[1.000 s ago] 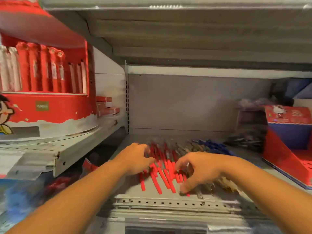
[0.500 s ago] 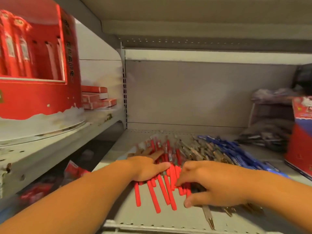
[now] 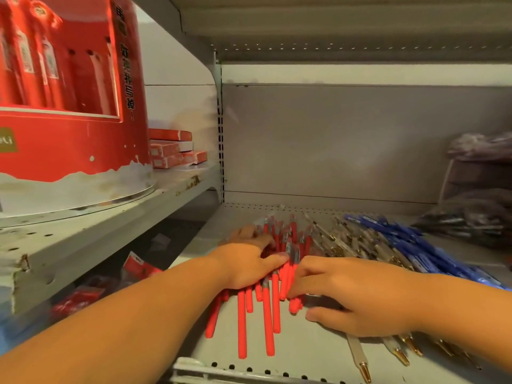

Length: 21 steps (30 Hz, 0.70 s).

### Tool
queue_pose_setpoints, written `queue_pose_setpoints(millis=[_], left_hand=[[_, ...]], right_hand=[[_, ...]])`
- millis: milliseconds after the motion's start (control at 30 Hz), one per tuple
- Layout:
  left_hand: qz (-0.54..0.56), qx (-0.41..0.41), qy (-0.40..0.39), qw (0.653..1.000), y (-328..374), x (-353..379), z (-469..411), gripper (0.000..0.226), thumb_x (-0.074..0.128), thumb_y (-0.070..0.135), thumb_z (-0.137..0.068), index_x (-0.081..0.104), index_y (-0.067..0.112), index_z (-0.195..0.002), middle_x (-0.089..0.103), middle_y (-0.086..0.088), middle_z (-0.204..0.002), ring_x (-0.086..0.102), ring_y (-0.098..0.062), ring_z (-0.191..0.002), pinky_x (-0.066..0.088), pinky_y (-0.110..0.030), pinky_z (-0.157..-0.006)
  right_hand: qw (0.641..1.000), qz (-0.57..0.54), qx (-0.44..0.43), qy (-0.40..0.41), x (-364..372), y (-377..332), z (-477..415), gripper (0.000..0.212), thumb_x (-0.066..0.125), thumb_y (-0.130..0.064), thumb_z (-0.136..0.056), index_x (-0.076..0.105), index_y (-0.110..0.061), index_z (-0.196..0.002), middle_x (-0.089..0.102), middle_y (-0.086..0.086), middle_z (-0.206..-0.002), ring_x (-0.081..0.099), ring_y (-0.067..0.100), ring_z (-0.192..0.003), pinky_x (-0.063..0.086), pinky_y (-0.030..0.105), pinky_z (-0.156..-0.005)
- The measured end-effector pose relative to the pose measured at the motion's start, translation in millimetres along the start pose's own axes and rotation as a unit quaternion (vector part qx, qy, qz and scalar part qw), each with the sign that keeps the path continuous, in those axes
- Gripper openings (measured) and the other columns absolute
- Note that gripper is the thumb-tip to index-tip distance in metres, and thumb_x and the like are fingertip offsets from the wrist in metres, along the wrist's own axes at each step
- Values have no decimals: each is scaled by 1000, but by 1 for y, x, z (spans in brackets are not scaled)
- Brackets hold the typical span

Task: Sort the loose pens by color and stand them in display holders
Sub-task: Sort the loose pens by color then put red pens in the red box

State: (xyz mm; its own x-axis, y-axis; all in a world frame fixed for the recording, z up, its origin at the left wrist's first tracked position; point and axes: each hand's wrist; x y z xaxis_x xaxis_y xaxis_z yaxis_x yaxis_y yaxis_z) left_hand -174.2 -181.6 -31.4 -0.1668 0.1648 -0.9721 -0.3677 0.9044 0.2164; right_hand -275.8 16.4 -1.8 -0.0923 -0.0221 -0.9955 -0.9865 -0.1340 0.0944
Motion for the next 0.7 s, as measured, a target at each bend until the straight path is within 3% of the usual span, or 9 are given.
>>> queue_pose_setpoints(millis=[133, 267, 333, 400, 467, 567, 633, 700], left_hand=[[63, -14, -91, 994, 2, -21, 10, 94, 32, 87, -70, 20, 43, -152, 15, 3, -163, 26, -25, -145, 25, -42, -117], [66, 12, -130, 989, -1, -38, 32, 98, 54, 84, -70, 16, 45, -152, 28, 8, -158, 34, -17, -141, 28, -29, -109], [33, 35, -137, 989, 0, -43, 45, 102, 60, 86, -64, 15, 51, -149, 28, 12, -154, 33, -17, -139, 30, -37, -114], [34, 57, -159, 985, 3, -42, 61, 104, 62, 86, -62, 6, 60, -145, 14, 24, -155, 23, -14, -144, 25, -45, -118], [43, 75, -186, 979, 5, -36, 74, 103, 65, 83, -64, -4, 69, -140, -6, 31, -157, 4, -13, -149, 12, -49, -121], [-16, 86, -209, 974, 6, -24, 85, 101, 62, 79, -71, -21, 75, -130, -29, 24, -156, -23, -15, -147, -7, -50, -118], [-42, 81, -204, 975, 5, -21, 86, 99, 57, 82, -73, -25, 74, -128, -33, 22, -155, -27, -18, -146, -8, -51, -117], [-52, 89, -183, 978, 5, -19, 85, 96, 50, 86, -72, -25, 72, -131, -30, 21, -157, -22, -20, -148, -3, -54, -119]], right_hand=[[1000, 17, -16, 7, 0, 8, 5, 53, 41, -67, -91, 35, -47, -140, 34, -30, -132, 35, -7, -119, 39, 17, -98], [1000, 1, 9, 17, -3, 13, 1, 62, 41, -81, -82, 33, -51, -135, 30, -32, -129, 34, -9, -117, 39, 13, -92], [999, -35, 14, -1, -7, 21, -7, 57, 41, -78, -84, 37, -50, -133, 36, -29, -130, 41, -9, -117, 42, 14, -95], [995, -86, 30, -28, -9, 33, -18, 52, 41, -74, -87, 36, -53, -135, 40, -24, -137, 46, -8, -119, 46, 17, -100], [995, -61, 55, -51, -8, 49, -31, 63, 38, -80, -84, 21, -60, -141, 23, -20, -155, 32, -2, -136, 32, 28, -113], [992, -9, 85, -95, -2, 65, -51, 83, 38, -91, -73, -5, -67, -140, -9, -23, -161, 0, 14, -149, 14, 47, -116], [990, -18, 89, -112, 2, 70, -60, 87, 39, -93, -70, -8, -68, -139, -13, -21, -161, -5, 16, -149, 10, 46, -115], [990, -27, 77, -111, 4, 72, -66, 85, 37, -91, -73, 0, -63, -143, -3, -21, -162, 3, 15, -150, 12, 39, -112]])
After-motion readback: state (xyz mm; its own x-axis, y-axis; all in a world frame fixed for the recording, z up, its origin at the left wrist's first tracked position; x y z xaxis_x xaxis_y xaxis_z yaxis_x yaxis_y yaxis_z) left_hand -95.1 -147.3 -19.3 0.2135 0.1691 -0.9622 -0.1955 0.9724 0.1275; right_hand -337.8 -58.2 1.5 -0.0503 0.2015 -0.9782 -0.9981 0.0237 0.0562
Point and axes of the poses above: each hand's wrist, its own z-axis away from the middle knuckle, its own x-axis out of the palm, y = z × x
